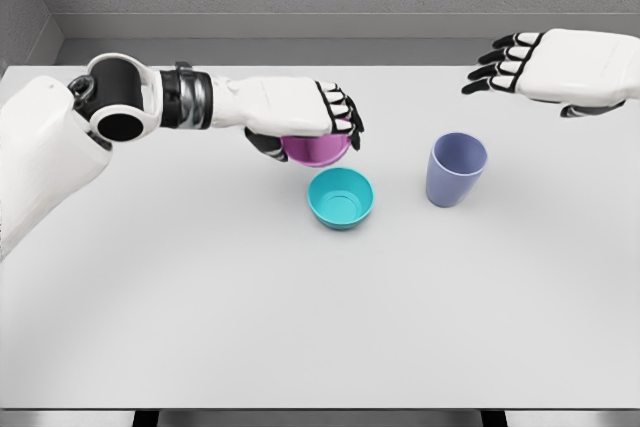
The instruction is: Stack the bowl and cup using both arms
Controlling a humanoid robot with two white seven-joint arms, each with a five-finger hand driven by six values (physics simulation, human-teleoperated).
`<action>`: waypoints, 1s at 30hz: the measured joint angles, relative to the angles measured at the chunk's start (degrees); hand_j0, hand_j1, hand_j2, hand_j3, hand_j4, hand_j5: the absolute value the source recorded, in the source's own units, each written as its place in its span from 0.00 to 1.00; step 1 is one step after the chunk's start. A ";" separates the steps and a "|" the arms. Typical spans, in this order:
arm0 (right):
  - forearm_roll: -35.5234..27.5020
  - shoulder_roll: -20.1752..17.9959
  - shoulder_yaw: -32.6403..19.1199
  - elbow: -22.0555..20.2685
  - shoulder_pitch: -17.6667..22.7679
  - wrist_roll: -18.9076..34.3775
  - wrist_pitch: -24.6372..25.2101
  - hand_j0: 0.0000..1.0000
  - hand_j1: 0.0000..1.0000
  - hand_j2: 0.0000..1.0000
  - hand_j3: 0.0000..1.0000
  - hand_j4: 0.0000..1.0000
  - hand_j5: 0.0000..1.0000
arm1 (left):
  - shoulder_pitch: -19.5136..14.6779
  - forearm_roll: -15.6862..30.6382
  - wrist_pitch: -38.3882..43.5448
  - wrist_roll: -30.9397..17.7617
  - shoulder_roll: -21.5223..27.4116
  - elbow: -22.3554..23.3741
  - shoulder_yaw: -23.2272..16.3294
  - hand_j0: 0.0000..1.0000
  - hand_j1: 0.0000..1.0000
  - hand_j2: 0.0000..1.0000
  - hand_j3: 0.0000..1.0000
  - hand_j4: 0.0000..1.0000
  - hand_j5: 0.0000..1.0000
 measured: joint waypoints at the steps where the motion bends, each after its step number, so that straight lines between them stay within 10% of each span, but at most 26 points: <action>1: 0.00 0.00 -0.09 -0.01 0.00 0.00 0.00 1.00 1.00 1.00 1.00 1.00 1.00 | 0.00 0.04 0.01 0.02 -0.21 -0.06 -0.34 0.58 0.58 0.58 0.58 0.58 0.58; 30: 0.07 -1.31 0.06 -0.38 -0.17 0.00 0.00 1.00 1.00 1.00 1.00 1.00 1.00 | 0.97 0.04 0.00 0.35 -2.54 2.85 -5.08 0.66 0.66 0.66 0.66 0.66 0.66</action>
